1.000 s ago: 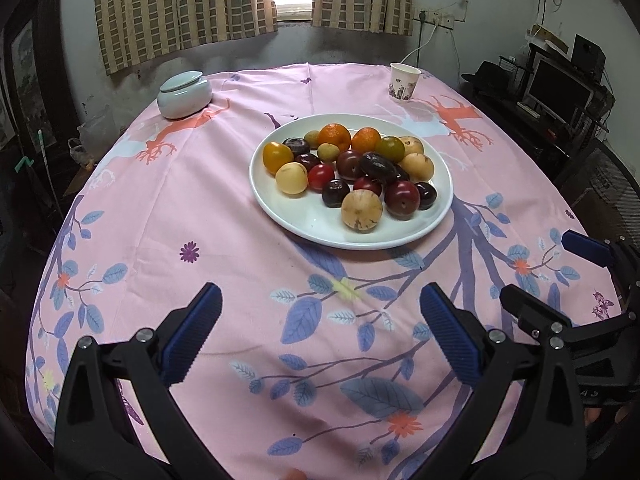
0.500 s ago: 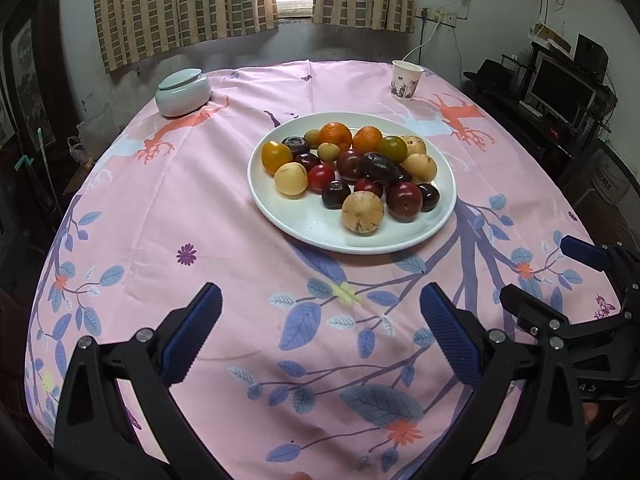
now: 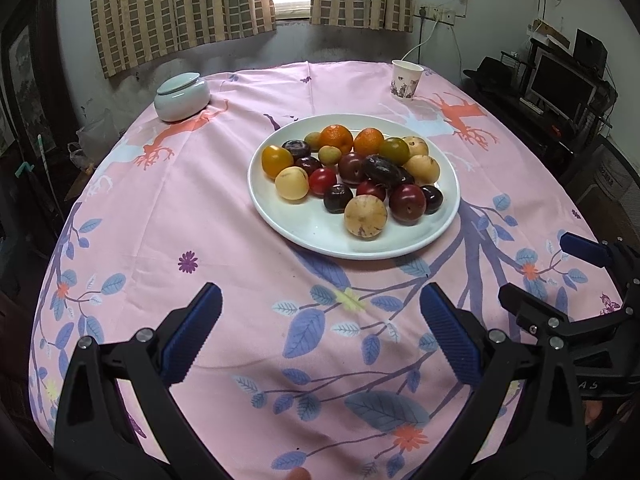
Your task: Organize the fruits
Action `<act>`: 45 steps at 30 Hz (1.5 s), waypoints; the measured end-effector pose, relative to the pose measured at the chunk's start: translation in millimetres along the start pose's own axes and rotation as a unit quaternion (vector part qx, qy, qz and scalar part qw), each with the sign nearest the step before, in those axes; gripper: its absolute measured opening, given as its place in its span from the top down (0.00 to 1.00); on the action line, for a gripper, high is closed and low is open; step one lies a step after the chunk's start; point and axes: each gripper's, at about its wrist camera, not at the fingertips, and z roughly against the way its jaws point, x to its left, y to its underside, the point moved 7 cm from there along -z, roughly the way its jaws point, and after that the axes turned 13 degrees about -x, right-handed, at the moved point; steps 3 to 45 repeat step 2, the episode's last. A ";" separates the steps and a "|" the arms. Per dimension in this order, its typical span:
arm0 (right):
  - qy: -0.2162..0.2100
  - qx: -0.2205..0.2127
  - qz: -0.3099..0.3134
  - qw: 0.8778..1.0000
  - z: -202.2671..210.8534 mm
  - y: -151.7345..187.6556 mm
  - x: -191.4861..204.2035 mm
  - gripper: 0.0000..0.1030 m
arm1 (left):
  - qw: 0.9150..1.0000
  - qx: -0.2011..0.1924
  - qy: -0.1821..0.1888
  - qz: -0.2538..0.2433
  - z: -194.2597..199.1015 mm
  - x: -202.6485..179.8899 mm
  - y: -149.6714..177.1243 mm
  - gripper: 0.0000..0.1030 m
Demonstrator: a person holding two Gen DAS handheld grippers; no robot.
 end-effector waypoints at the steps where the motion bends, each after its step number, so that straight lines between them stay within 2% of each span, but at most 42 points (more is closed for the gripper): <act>1: 0.000 0.000 0.000 1.000 -0.9 -0.3 0.1 0.01 | 1.000 0.000 0.000 0.000 0.1 0.0 -0.1 0.02; 45: 0.000 0.001 0.000 1.000 -1.3 -0.5 0.0 0.01 | 1.000 0.000 0.000 0.001 -0.3 0.1 -0.1 0.02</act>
